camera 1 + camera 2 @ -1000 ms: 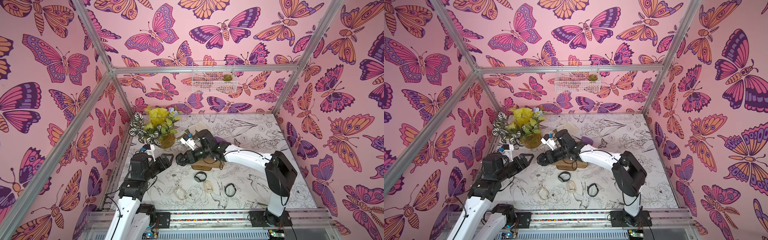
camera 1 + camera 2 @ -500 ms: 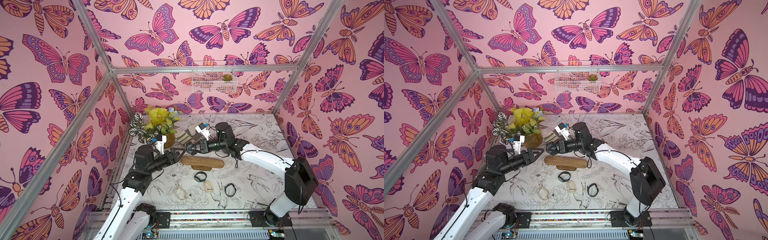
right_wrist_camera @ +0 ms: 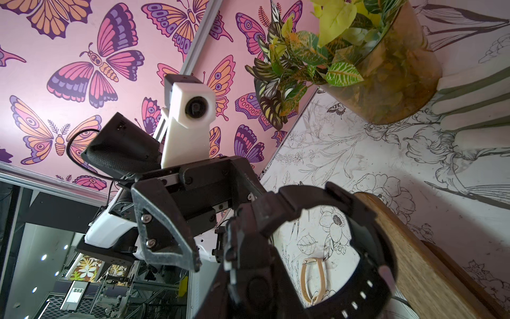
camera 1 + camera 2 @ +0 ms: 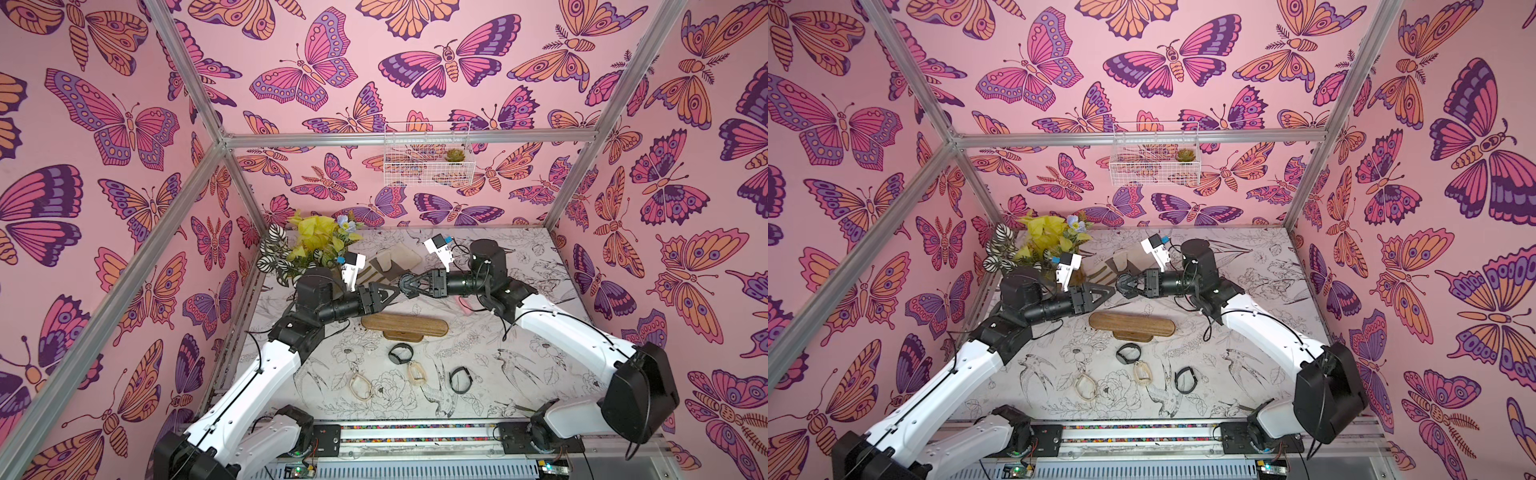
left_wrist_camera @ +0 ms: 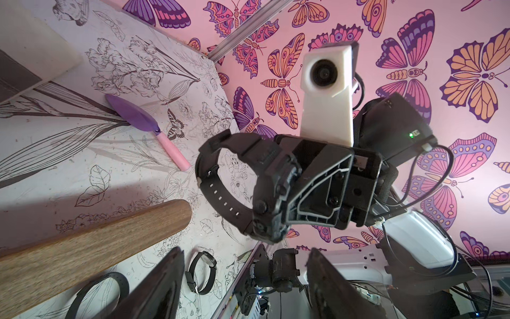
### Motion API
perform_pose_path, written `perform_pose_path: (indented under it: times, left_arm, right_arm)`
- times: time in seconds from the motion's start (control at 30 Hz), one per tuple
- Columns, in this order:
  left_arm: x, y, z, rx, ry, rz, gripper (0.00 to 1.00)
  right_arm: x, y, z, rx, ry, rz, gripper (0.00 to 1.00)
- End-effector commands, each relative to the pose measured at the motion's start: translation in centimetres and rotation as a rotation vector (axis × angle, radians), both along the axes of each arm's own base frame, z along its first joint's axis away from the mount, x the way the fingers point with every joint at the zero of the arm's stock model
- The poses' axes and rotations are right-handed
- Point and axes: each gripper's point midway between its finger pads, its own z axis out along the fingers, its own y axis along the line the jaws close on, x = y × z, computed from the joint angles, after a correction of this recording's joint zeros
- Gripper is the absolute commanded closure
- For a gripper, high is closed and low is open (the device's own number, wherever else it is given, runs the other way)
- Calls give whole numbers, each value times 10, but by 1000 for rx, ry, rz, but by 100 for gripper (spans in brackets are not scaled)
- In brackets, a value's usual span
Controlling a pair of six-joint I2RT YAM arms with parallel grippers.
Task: Place watch on stand
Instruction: Pick up the watch at the center of the board.
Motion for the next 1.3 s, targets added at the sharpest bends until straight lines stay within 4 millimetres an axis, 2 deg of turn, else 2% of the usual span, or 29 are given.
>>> perform_pose_path:
  times: [0.0, 0.2, 0.37, 0.47, 0.5, 0.6, 0.83, 0.93, 1.13, 1.27]
  left_arm:
    - [0, -13, 22, -38, -76, -60, 28]
    - [7, -35, 28, -91, -66, -145, 27]
    - [14, -44, 32, -129, -58, -180, 26]
    - [16, -47, 37, -145, -64, -190, 27]
    - [22, -51, 28, -141, -41, -191, 27]
    - [26, -54, 30, -155, -43, -201, 28]
    - [32, -60, 30, -191, -37, -221, 34]
    - [34, -63, 32, -213, -35, -232, 42]
    - [33, -64, 37, -226, -50, -239, 49]
    - [29, -66, 37, -224, -60, -250, 59]
  right_arm:
    - [-3, -11, 10, 28, -9, 6, 82]
    - [4, -28, 16, 94, 22, -6, 82]
    - [11, -41, 24, 149, 39, -17, 82]
    - [9, -44, 28, 164, 38, -4, 82]
    - [9, -44, 28, 164, 39, 2, 82]
    - [7, -43, 28, 164, 43, 14, 80]
    - [3, -43, 24, 161, 53, 34, 77]
    - [3, -43, 22, 163, 58, 33, 77]
    - [4, -43, 20, 167, 74, 32, 75]
    - [6, -42, 18, 170, 90, 30, 73]
